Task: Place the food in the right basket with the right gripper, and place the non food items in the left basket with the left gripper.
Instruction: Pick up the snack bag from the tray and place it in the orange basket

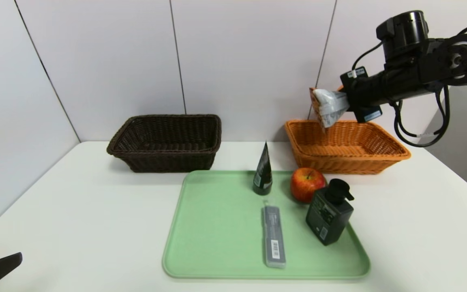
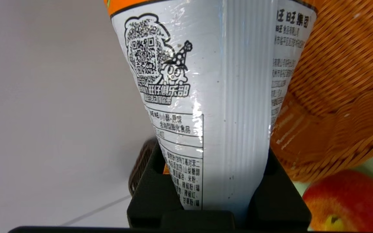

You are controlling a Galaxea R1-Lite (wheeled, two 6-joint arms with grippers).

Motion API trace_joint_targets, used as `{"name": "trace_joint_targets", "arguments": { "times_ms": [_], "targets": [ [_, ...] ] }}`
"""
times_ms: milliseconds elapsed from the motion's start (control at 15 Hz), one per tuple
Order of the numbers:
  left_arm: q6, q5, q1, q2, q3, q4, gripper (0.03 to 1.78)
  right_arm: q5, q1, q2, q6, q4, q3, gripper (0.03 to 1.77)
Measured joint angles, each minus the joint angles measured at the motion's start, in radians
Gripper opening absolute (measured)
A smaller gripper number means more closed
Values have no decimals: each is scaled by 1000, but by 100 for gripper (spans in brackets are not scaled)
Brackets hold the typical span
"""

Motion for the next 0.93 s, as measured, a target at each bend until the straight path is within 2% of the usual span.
{"name": "trace_joint_targets", "arguments": {
  "times_ms": [200,733,933],
  "targets": [
    [0,-22,0,8,5,-1,169,-2,-59,64,40,0,-6,45],
    [0,-27,0,12,9,1,169,-4,-103,192,70,-11,-37,47],
    [1,-27,0,12,9,1,169,-4,-107,204,66,-26,-38,88]
  ]
}}
